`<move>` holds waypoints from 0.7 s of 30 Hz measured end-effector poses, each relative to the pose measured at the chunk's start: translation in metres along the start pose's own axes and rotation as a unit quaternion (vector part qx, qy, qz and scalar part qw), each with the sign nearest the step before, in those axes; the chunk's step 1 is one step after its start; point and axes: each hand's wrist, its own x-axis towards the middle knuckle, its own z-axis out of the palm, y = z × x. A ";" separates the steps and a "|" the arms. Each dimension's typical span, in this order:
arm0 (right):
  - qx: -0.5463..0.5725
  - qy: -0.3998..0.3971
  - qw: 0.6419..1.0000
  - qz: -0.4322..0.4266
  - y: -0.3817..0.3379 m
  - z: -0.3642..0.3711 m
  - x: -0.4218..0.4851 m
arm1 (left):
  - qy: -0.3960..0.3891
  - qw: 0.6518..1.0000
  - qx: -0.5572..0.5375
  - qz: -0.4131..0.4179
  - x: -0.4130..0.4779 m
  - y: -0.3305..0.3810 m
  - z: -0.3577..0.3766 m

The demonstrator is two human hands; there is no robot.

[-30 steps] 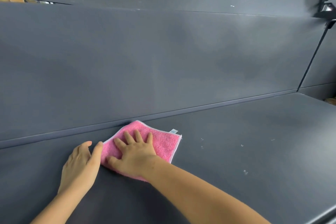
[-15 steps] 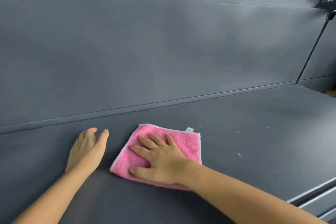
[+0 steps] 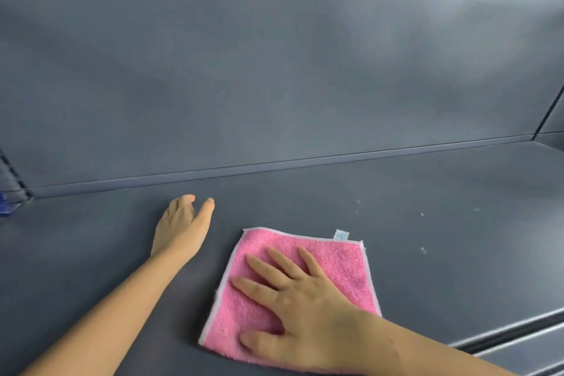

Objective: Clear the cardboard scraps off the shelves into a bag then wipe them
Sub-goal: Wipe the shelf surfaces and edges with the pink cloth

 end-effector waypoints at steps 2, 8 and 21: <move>-0.005 -0.005 1.000 0.010 0.004 -0.002 -0.003 | -0.002 1.000 -0.003 0.001 -0.001 0.001 -0.001; 0.034 -0.007 0.998 0.059 -0.028 -0.004 0.045 | -0.013 0.992 -0.117 -0.041 -0.003 0.011 -0.021; 0.287 0.201 0.931 0.104 0.011 -0.046 0.118 | -0.139 0.935 0.313 0.089 -0.081 -0.002 -0.008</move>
